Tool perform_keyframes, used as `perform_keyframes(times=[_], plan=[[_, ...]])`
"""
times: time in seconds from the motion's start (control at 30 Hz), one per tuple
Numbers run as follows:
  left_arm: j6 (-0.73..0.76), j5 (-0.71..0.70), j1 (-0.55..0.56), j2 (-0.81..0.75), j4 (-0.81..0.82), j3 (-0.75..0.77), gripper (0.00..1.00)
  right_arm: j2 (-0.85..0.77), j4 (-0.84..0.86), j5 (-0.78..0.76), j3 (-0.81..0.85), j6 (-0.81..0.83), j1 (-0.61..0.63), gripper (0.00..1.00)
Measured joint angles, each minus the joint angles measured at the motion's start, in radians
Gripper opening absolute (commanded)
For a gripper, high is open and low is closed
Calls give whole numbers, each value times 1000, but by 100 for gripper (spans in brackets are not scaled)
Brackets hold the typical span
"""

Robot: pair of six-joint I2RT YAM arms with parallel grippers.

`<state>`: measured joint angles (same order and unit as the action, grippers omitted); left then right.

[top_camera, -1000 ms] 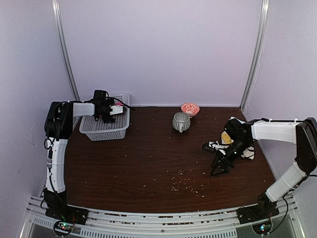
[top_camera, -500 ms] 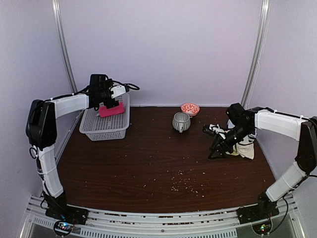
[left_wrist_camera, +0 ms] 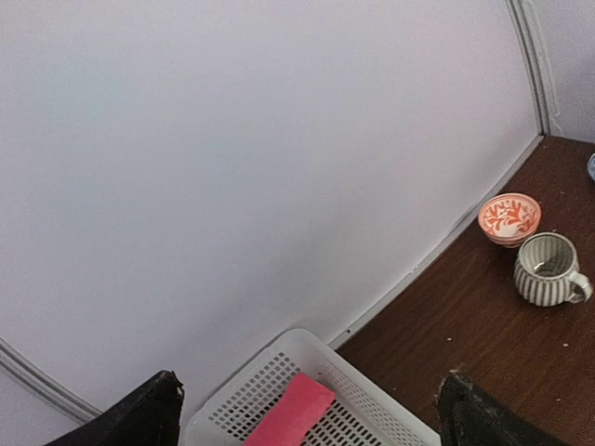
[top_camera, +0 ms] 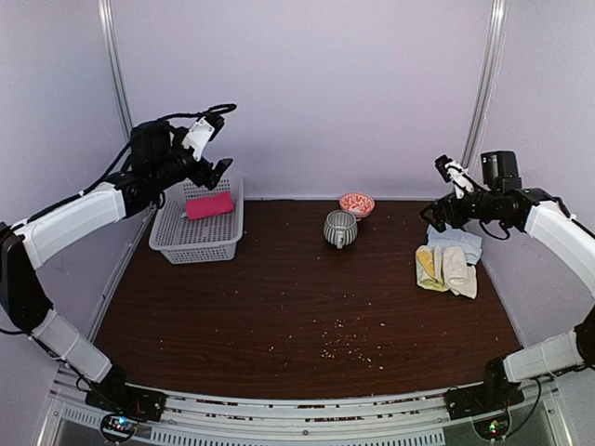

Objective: Roll the towels
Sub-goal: Pick up the towel from the towel pile.

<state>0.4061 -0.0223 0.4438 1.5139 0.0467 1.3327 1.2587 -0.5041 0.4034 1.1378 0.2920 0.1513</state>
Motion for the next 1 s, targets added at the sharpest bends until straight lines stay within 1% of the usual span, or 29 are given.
perform_keyframes(times=[0.07, 0.13, 0.27, 0.4, 0.47, 0.53, 0.67, 0.73, 0.8, 0.83, 0.93, 0.97, 1.0], plan=[[-90, 27, 5, -69, 14, -71, 98, -39, 42, -80, -25, -45, -24, 93], [-164, 39, 21, -125, 9, -130, 98, -35, 55, -145, -34, -64, -31, 85], [-287, 44, 87, -188, -33, -194, 98, 78, 38, -198, -34, -82, -73, 69], [-324, 33, 158, -259, -56, -277, 98, 202, 0, -221, -34, -94, -154, 59], [-325, 0, 201, -271, -79, -275, 98, 245, -15, -230, -32, -95, -186, 56], [-322, -61, 245, -270, -85, -250, 98, 287, -33, -245, -15, -98, -214, 53], [-296, -151, 283, -262, -16, -241, 98, 365, -46, -290, 46, -103, -253, 45], [-306, -181, 281, -231, 16, -241, 98, 393, -47, -299, 74, -105, -279, 44], [-333, -163, 275, -182, 35, -248, 97, 402, -56, -284, 84, -101, -314, 46], [-346, -143, 271, -169, 44, -260, 93, 402, -66, -273, 84, -96, -326, 47], [-396, -59, 249, -162, 63, -335, 67, 390, -101, -219, 71, -67, -356, 50], [-406, -39, 240, -163, 64, -351, 63, 381, -115, -198, 60, -56, -357, 51], [-406, -20, 232, -163, 60, -359, 62, 370, -127, -174, 45, -49, -356, 51]])
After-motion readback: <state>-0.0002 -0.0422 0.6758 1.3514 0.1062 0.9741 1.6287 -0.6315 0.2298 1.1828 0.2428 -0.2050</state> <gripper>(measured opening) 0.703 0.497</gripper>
